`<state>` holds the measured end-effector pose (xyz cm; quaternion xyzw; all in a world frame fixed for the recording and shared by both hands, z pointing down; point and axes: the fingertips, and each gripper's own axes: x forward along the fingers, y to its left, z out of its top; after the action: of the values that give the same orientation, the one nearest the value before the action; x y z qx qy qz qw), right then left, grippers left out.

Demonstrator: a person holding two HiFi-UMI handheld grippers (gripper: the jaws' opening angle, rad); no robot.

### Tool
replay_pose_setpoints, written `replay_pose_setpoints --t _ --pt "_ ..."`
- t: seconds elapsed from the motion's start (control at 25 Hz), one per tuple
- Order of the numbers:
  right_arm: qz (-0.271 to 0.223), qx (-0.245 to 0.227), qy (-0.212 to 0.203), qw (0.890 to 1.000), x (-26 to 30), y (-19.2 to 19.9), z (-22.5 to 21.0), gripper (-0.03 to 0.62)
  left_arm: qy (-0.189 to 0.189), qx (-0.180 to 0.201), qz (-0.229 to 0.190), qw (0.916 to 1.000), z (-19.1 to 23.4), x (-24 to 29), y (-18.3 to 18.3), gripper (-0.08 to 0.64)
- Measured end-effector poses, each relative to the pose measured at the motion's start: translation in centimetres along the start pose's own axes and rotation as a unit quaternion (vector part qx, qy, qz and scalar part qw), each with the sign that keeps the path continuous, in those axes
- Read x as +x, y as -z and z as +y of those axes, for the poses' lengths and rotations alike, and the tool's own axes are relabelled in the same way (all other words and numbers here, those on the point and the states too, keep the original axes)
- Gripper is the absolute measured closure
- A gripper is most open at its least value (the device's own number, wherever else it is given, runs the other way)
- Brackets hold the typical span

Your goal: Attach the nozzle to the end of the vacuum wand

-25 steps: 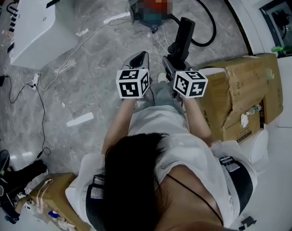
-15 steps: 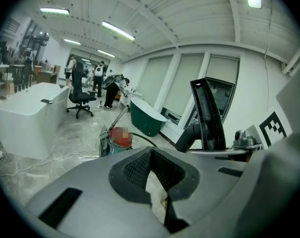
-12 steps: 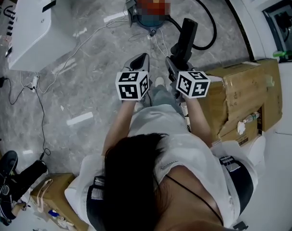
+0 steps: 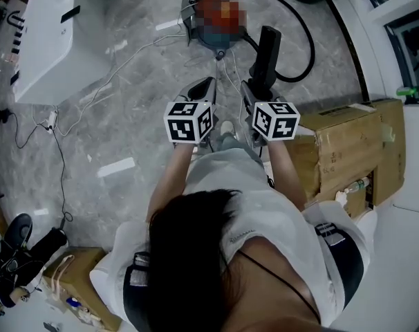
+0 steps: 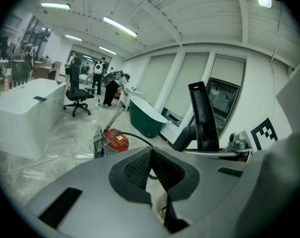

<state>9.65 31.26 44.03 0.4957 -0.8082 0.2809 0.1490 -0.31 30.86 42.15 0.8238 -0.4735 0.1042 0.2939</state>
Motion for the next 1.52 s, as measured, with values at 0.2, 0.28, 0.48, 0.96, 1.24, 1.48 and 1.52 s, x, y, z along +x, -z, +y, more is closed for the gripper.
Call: replay_pose_setpoints --t 0.2,0.28,0.48,0.96,1.24,1.48,1.52 --pt "-0.005 0.008 -0.009 1.0 0.6 -1.3 -2.5 0.503 -0.006 0.006 0.002 1.0 -1.1 2.5 -0.6 0.557" --pt "-0.01 -0.011 -0.001 1.0 0.9 -1.9 -3.3 0.504 -0.008 0.01 0.006 0.9999 -1.4 3.3 -0.8 0.557" --pt "-0.011 -0.008 -0.03 0.999 1.5 -3.0 -4.4 0.504 -0.011 0.014 0.014 0.9997 -2.2 5.5 -1.4 0.557" --pt "-0.012 0.003 -0.069 0.998 2.1 -4.6 -7.2 0.505 -0.039 0.014 -0.012 0.9991 -3.4 8.3 -2.7 0.557" --pt "-0.009 0.014 -0.072 0.997 2.1 -4.3 -7.9 0.504 -0.049 0.018 -0.008 0.9986 -3.6 8.3 -2.7 0.557" --pt "-0.002 0.019 -0.063 0.998 1.5 -3.3 -8.5 0.504 -0.064 0.015 0.004 0.9978 -2.7 8.4 -2.1 0.557" --pt "-0.002 0.018 -0.061 0.998 1.5 -3.3 -8.7 0.504 -0.066 0.013 0.007 0.9977 -2.5 8.5 -1.9 0.557"
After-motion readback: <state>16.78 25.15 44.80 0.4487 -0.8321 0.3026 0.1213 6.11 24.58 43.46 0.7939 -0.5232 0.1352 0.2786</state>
